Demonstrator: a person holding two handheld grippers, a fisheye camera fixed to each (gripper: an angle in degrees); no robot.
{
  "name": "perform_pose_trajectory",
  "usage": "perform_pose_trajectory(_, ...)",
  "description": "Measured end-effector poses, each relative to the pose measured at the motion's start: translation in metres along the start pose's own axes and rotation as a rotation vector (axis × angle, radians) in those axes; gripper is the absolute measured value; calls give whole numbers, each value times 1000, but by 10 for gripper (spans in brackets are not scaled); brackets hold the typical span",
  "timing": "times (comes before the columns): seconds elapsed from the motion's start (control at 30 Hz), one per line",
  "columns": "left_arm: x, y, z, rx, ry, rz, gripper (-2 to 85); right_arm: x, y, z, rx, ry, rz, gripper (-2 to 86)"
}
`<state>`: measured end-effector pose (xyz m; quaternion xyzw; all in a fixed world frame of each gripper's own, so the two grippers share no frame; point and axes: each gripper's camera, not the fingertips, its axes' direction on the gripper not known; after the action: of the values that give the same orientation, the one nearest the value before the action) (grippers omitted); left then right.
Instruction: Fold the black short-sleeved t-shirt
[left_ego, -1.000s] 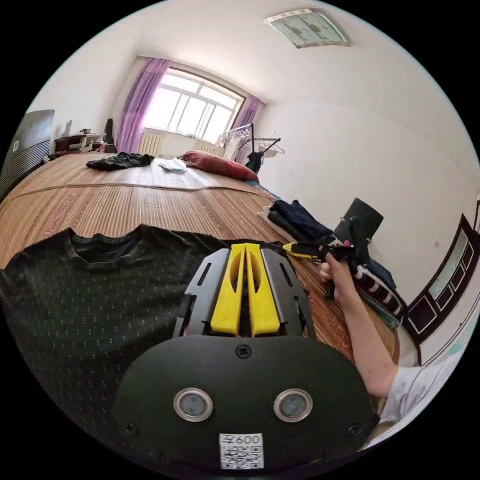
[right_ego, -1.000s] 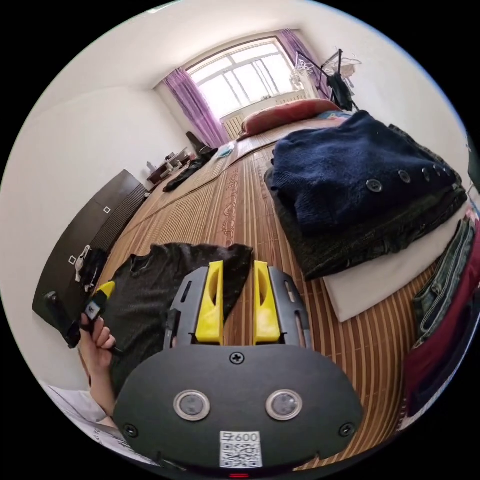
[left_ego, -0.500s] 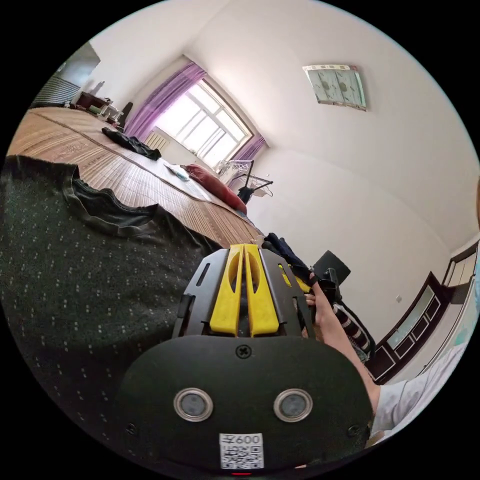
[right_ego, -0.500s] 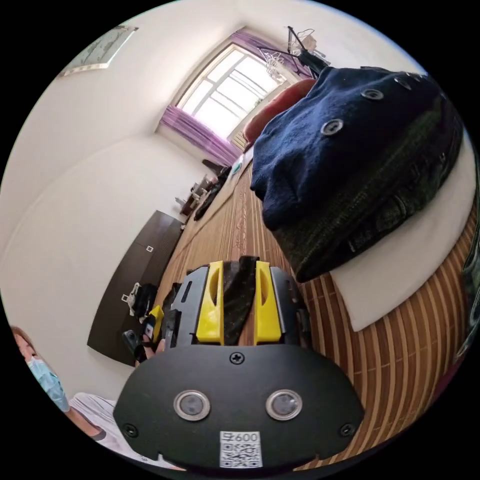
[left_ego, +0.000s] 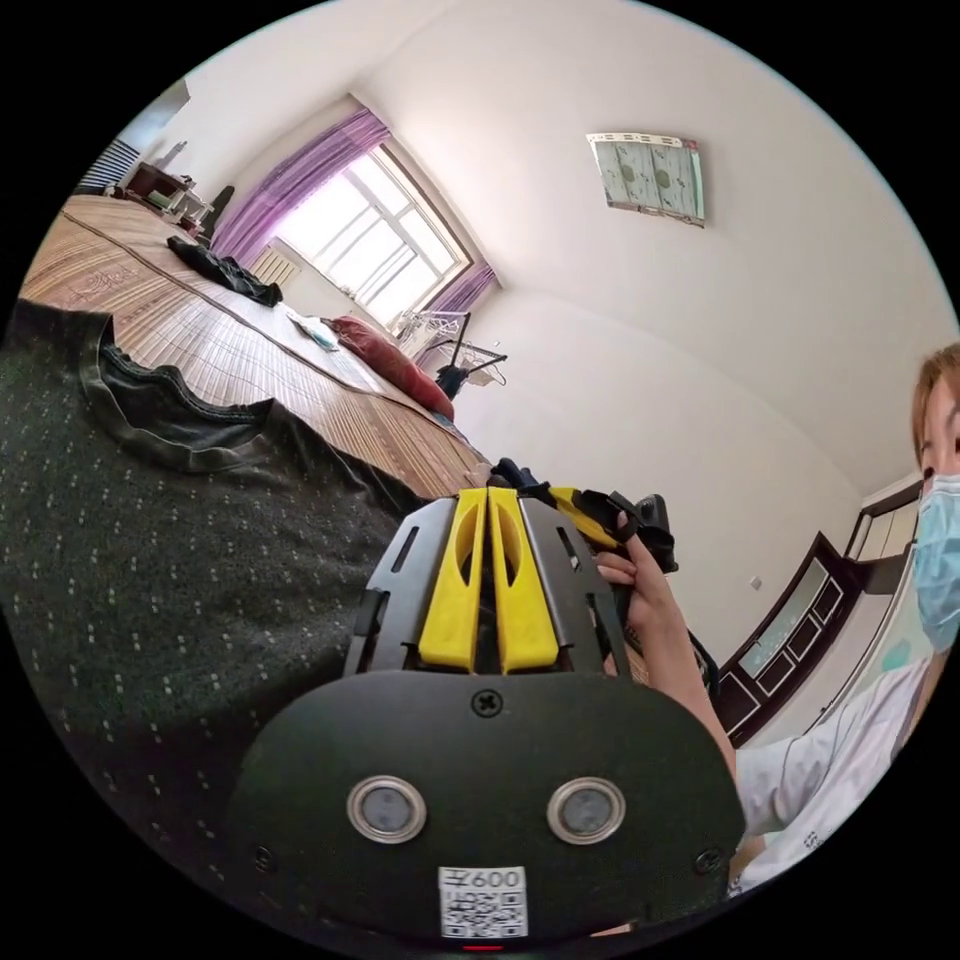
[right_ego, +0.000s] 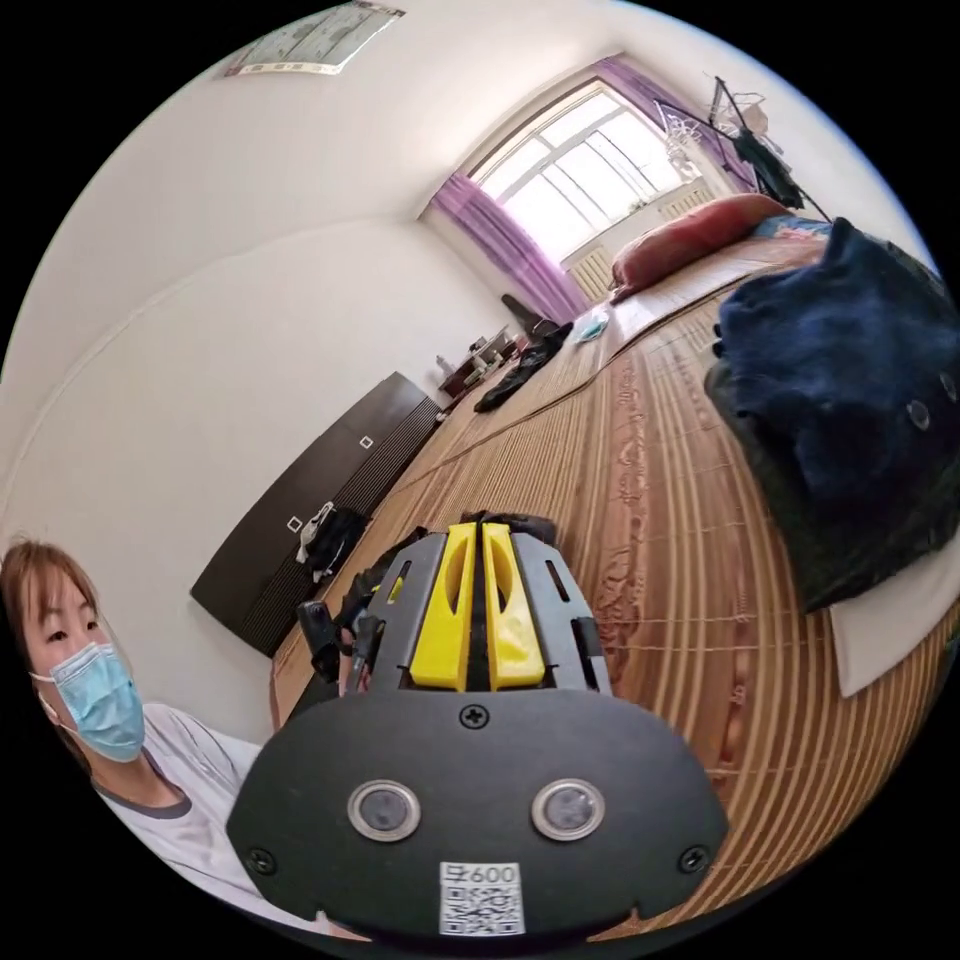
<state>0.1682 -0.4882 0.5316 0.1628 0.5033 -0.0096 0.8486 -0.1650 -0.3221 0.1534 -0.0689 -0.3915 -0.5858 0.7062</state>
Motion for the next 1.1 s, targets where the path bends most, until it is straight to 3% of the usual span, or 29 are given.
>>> perform_pose_trajectory(0.13, 0, -12, 5, -14, -22, -18, 17, -21, 5, 48, -77, -150, -4, -8)
perform_pose_trajectory(0.33, -4, -36, -3, 70, 105, -145, 22, -20, 25, 106, -119, -334, 70, -7)
perform_pose_trajectory(0.43, -4, -57, -8, 64, 14, -122, 31, -22, 23, 105, -114, -395, 52, -3)
perform_pose_trajectory(0.53, -8, -76, 3, -76, -144, -105, 49, -41, 13, 87, -135, -259, -59, 9)
perform_pose_trajectory(0.63, -21, -94, 39, -336, -338, -91, 89, -65, 4, 75, -208, -116, -142, 44)
perform_pose_trajectory(0.77, -42, -97, 49, -330, -196, -197, 82, -95, -4, 62, -277, -24, -174, 86)
perform_pose_trajectory(0.9, -49, -107, 57, -337, -205, -237, 75, -80, 15, 59, -393, 98, -96, 112)
perform_pose_trajectory(1.0, -44, -115, 66, -366, -213, -217, 75, -32, 42, 43, -300, 77, 28, 113)
perform_pose_trajectory(1.1, -49, -119, 72, -387, -224, -243, 73, 27, 67, 18, -45, -242, 191, 80)
